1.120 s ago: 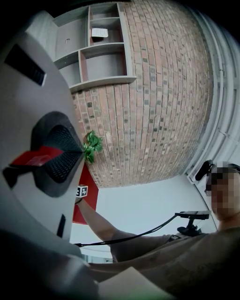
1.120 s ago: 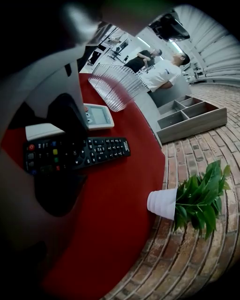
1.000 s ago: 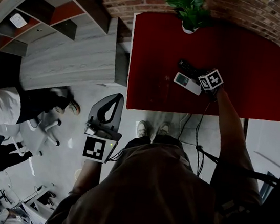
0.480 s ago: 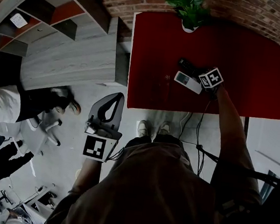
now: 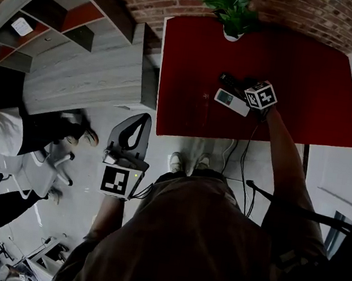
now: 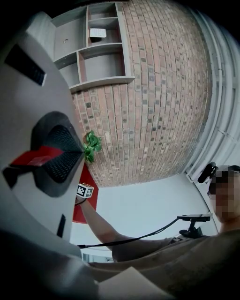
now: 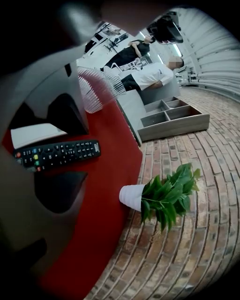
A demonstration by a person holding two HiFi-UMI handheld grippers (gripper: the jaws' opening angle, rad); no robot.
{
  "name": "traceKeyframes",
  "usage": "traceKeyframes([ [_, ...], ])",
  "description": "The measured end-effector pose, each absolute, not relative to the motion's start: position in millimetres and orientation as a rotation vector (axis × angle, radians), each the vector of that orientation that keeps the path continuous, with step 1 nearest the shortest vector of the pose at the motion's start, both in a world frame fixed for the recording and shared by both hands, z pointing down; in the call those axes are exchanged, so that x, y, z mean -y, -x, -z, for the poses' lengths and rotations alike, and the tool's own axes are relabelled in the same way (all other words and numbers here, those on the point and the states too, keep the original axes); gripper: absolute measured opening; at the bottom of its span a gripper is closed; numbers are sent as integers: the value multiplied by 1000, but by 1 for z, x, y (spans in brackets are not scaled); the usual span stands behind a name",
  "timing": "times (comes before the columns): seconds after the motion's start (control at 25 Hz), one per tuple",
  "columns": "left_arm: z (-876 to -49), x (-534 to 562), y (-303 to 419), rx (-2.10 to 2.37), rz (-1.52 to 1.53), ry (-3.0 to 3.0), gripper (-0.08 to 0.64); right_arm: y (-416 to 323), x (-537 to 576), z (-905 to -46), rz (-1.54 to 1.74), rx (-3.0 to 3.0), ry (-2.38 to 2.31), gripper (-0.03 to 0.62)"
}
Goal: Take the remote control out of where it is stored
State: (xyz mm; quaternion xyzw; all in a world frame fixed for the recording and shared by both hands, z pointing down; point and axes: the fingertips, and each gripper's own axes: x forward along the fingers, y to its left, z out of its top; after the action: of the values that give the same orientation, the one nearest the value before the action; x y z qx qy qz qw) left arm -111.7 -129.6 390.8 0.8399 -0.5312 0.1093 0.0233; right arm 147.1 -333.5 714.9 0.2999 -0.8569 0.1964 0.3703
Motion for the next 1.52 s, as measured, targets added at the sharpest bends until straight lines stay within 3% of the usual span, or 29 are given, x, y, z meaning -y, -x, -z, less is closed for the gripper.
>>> traceKeyframes([
  [0.88,-380,137,113,1645,-297,-2686,9,-65,256,-496,14,2663,-832,231],
  [1.52,-375,136,108,1614,-265,-2713,9,-60,170,-359,350,2815,-935,75],
])
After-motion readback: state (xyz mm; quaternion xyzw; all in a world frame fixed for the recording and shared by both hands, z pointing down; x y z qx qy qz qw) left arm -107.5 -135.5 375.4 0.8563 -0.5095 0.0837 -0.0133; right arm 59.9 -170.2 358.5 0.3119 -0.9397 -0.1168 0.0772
